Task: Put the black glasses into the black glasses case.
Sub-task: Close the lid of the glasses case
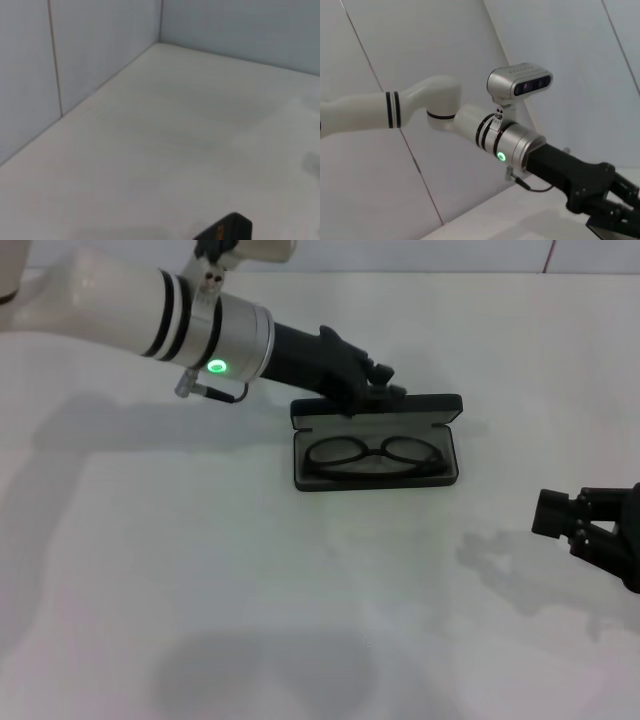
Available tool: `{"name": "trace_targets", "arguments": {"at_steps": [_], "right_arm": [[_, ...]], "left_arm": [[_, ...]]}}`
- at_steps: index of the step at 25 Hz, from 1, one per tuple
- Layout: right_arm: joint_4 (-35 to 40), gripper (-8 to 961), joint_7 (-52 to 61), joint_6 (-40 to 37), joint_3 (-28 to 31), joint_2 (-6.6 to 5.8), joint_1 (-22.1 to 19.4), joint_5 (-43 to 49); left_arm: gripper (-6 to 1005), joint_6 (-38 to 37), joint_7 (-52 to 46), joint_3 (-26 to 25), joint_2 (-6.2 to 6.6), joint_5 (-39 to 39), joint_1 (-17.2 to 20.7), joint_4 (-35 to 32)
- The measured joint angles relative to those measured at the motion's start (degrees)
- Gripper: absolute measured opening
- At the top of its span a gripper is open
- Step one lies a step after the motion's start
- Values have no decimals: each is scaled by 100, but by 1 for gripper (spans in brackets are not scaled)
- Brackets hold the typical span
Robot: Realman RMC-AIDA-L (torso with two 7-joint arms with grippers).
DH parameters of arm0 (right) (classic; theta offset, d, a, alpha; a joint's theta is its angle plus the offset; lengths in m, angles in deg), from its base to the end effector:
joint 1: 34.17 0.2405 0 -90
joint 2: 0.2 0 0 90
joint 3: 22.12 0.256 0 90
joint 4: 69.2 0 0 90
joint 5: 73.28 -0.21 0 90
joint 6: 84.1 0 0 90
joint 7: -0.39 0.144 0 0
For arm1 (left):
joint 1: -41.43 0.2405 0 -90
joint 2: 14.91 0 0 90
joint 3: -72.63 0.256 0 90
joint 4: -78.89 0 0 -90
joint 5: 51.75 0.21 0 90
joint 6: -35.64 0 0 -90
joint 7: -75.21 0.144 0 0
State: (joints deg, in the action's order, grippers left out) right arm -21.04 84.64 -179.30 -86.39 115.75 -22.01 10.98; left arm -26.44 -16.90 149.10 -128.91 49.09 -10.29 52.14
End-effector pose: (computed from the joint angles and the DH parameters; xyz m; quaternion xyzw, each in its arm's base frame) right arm 0.2624 0.2639 0.0211 -0.9061 0.2258 0.3473 0.0855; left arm -0.1647 0.4184 -0.0576 -0.9774 -0.1536 -0.0881 0.1151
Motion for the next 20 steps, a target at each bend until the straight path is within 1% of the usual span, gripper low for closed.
{"name": "trace_targets", "arguments": {"at_steps": [6,12,18,20], "right_arm": [[-43,233,-21,81,-47,7,-1,7],[-162,237,-136,50,-51,12,-3,-18],[-228,242,-154,28,-51,15,-3,-35],[-228,244,-154,3,-51,15,-3,-37]], "left_arm": [[292,15,-44,0,-93,201,-29,25],[290,22,-45,20,-127,207,3,30],[288,-312,-45,44,-151,265,46,29],[288,-455,-82,45,-210,554,51,30]]}}
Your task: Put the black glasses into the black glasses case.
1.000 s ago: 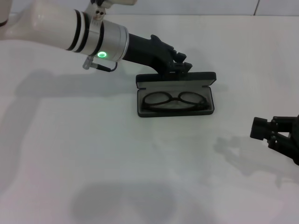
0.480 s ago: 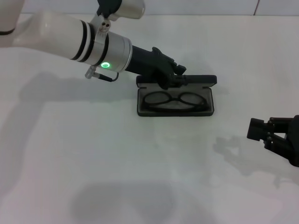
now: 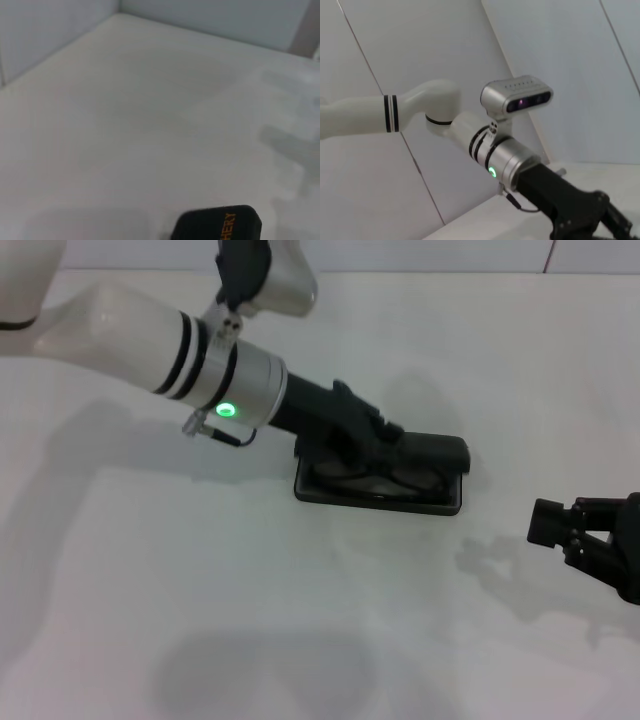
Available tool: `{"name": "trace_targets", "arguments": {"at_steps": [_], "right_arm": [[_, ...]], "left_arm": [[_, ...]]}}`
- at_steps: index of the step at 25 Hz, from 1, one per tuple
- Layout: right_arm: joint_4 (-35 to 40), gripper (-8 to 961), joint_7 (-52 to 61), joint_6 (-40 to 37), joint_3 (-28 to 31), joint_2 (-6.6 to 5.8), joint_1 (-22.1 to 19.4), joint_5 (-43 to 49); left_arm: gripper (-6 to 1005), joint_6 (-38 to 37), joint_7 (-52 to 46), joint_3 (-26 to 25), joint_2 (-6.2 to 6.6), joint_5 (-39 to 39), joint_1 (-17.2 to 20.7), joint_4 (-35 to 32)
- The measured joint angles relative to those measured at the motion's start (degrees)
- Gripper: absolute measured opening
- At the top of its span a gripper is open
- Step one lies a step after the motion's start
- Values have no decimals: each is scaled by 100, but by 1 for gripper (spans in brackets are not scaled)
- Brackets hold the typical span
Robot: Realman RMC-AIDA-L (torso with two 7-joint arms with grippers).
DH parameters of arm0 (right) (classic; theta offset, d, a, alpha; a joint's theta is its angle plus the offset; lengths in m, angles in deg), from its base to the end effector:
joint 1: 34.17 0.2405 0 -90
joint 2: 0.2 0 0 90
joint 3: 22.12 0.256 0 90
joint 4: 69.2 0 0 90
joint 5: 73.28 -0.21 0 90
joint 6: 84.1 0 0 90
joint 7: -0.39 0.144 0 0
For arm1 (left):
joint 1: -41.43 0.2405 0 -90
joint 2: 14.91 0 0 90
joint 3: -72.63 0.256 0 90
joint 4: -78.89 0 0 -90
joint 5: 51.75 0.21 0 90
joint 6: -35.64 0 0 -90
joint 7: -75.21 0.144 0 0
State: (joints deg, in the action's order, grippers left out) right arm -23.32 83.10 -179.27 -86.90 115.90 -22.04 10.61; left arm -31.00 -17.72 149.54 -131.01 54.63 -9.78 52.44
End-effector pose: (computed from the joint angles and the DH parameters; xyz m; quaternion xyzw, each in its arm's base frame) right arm 0.2663 0.2601 0.0147 -0.9035 0.2317 0.3510 0.0826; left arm -0.1718 0.3927 -0.0782 -0.9861 -0.1482 -0.0532 0.0539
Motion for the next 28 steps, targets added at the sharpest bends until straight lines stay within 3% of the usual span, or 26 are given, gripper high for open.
{"name": "trace_targets", "arguments": {"at_steps": [8,11,14,17,18,19,23,25,28], "right_arm": [[0,250,0,-102,-8,-1,-22,-5],[3,253,0,-310,7,-45,-110,20],[0,255,1,-480,31,-101,-144,241],[47,257,-6,-607,35,-92,-89,498],[57,258,-78,-871,129,-82,-84,509],[54,259,-109,-997,186,-75,-82,497],[53,331,-282,-1532,415,-56,-67,138],[53,367,-418,-1778,453,-55,-71,-231],[92,421,-448,-1936,461,-62,-28,-498]], "left_arm": [[286,-205,-13,-22,-136,161,139,-243],[285,-574,-99,-44,-244,-52,571,-1225],[284,-967,-233,-88,-320,-626,1462,-2747],[283,-1767,-282,-548,-204,-1427,2129,-3627],[293,-2648,-214,-1073,-111,-1940,2329,-3708],[303,-2648,-214,-1073,-111,-1940,2329,-3708],[342,-4494,104,-1900,71,-2767,2580,-3093],[564,-4995,203,-2028,138,-2854,2855,-2990],[593,-5010,520,-2039,123,-2728,3235,-3099]]}}
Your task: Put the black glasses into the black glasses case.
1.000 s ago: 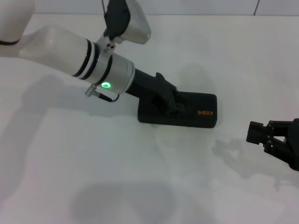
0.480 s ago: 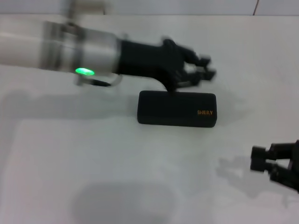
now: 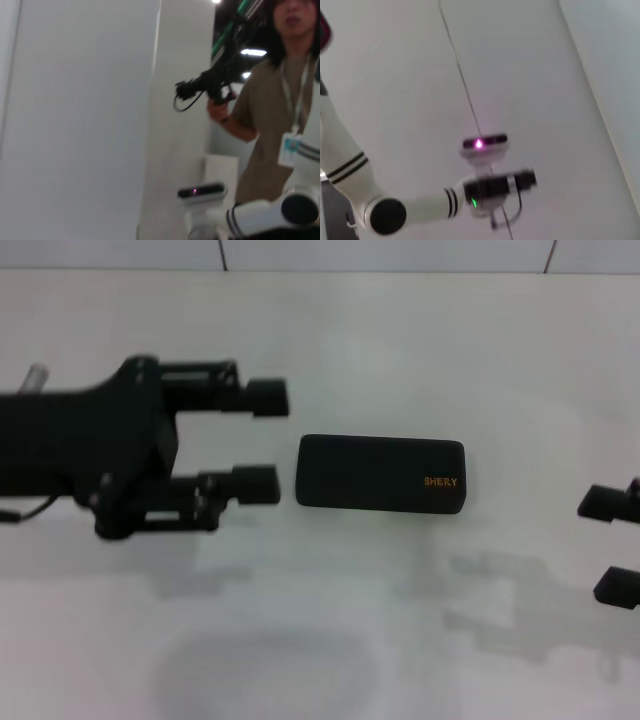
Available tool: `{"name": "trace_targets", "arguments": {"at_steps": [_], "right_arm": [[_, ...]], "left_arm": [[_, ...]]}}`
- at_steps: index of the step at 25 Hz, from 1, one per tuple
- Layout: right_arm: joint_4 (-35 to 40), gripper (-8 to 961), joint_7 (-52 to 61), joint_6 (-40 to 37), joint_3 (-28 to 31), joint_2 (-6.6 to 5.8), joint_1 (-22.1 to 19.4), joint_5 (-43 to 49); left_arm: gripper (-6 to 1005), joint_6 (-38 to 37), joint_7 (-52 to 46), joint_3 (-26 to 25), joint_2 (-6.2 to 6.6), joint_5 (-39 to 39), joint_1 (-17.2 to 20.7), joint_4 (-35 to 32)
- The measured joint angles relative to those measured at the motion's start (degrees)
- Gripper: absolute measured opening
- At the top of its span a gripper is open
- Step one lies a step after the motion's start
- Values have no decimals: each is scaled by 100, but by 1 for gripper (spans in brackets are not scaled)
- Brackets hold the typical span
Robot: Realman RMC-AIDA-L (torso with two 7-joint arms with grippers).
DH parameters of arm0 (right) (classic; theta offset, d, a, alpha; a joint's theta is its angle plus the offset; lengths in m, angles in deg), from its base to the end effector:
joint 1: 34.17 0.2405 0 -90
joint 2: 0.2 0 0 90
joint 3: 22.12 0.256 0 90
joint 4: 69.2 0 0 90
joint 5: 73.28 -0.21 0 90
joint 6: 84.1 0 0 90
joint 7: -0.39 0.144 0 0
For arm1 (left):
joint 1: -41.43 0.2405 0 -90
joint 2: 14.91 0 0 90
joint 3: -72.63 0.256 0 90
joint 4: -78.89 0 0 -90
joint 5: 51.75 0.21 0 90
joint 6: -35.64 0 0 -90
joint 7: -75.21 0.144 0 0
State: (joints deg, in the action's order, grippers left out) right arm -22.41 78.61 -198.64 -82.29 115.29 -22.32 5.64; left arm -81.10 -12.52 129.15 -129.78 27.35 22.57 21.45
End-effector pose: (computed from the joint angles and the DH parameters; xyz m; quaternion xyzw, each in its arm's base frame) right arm 0.2447 0.2290 0.0502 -0.8880 0.1159 0.4448 0.0131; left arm -0.1981 0.2607 0.0808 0.9062 0.0435 0.4200 0.0221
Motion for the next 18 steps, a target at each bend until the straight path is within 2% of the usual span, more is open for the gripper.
{"name": "trace_targets", "arguments": {"at_steps": [3,6,7,11,18], "right_arm": [[48,475,24,-19,1,-4,146,-14],[62,709,48,-23,-16,3,309,-18],[65,729,58,-24,-36,5,391,-16],[44,809,80,-27,-68,12,565,5],[-1,806,92,15,-72,19,699,6]], "left_arm": [[623,70,278,-61,-27,245,190,72],[623,99,364,-180,-45,432,199,251],[623,119,423,-318,-61,611,166,515],[624,140,536,-362,-62,805,104,731],[624,165,834,-366,-68,893,23,1122]]}}
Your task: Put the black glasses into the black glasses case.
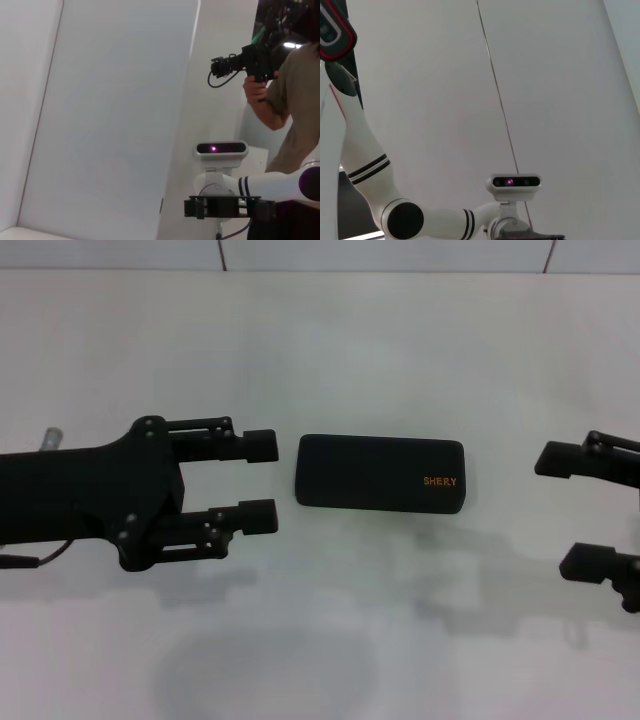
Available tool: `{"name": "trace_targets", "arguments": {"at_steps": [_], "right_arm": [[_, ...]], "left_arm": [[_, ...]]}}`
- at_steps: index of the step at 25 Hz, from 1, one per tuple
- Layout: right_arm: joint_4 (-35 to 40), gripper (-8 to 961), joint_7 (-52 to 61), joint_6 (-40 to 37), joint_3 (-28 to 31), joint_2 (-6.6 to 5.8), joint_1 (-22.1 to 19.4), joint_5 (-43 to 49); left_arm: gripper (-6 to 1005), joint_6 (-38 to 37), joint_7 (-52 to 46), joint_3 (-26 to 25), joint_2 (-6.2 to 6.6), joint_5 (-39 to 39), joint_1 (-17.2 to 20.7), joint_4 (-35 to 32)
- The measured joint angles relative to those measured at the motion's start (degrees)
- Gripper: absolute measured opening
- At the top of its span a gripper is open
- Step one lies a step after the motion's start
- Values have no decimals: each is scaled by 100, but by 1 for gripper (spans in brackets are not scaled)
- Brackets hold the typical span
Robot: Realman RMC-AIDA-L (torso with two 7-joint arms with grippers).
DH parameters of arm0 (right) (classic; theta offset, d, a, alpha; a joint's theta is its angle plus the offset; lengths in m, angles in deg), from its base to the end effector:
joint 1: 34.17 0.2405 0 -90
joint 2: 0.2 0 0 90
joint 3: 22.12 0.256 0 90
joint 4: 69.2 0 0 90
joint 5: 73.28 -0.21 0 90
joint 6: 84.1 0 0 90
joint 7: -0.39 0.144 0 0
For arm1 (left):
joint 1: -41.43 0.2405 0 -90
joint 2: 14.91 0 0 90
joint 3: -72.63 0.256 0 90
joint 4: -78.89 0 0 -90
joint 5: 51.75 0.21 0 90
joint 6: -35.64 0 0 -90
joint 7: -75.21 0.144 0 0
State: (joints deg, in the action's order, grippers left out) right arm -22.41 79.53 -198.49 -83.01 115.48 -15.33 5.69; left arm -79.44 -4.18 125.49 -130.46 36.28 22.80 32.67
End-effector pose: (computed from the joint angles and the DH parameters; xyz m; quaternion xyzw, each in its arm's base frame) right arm 0.2138 0.2563 0.0471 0.8934 -0.0696 -0.4433 0.0231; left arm -0.2357 0.2556 0.0536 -0.9082 -0.1002 -0.4063 0.0041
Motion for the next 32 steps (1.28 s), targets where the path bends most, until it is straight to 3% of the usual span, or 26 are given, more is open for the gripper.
{"name": "trace_targets", "arguments": {"at_steps": [15,22,32], "right_arm": [[-48,800,46,237,-1,11,174,-24],[-572,800,35,390,-354,28,657,-17],[-604,800,22,453,-441,34,825,-7]], "left_arm": [[624,28,273,-22,-4,-2,-89,373],[624,79,423,-23,83,3,-107,700],[624,110,425,-22,94,4,-64,719]]}}
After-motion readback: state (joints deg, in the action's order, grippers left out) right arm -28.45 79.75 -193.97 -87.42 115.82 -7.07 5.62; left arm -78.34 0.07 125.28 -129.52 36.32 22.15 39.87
